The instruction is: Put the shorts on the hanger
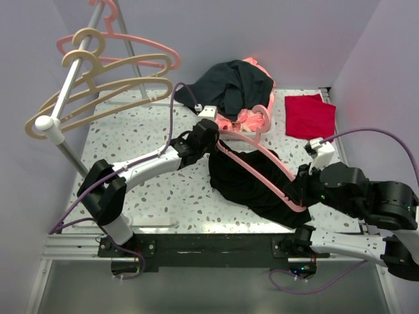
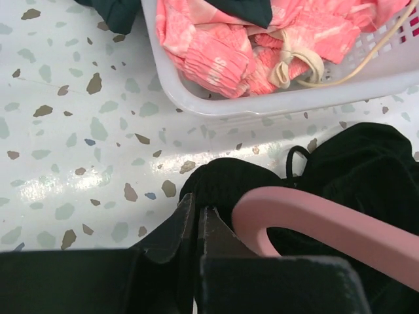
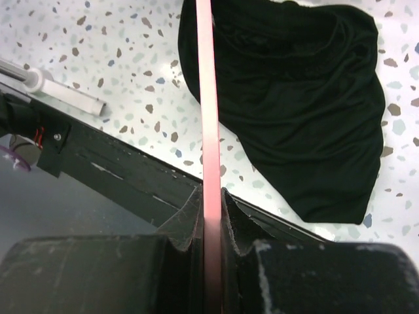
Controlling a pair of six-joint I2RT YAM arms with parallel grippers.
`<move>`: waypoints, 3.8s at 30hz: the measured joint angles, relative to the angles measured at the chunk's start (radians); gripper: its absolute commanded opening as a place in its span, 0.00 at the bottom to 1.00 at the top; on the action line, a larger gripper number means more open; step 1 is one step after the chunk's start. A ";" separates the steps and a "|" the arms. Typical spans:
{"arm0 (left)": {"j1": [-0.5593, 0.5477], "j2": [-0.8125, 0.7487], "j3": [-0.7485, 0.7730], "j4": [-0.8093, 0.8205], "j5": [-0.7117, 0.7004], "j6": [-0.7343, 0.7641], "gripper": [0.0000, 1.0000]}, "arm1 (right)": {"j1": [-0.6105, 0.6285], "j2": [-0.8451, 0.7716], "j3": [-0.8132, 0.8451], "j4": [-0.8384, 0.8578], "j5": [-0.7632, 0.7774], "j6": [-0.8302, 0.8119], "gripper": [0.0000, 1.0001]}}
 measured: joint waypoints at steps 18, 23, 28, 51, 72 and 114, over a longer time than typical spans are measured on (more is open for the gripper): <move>-0.062 -0.137 -0.083 0.007 0.091 0.127 0.00 | 0.000 -0.069 -0.301 0.101 -0.032 -0.039 0.00; -0.165 -0.214 -0.141 0.001 0.059 0.130 0.09 | 0.000 -0.145 -0.547 0.344 -0.079 -0.096 0.00; -0.163 -0.301 -0.232 0.004 0.015 0.127 0.28 | 0.001 -0.200 -0.717 0.569 -0.079 -0.123 0.00; -0.181 -0.534 -0.456 0.425 0.171 0.238 0.66 | 0.001 -0.294 -0.966 0.941 -0.077 -0.177 0.00; -0.181 -0.301 -0.448 0.678 0.114 0.312 0.00 | 0.000 -0.274 -0.973 0.980 -0.067 -0.190 0.21; -0.185 -0.367 -0.605 0.850 0.014 0.356 0.00 | -0.628 0.786 -0.520 1.180 -0.304 -0.008 0.00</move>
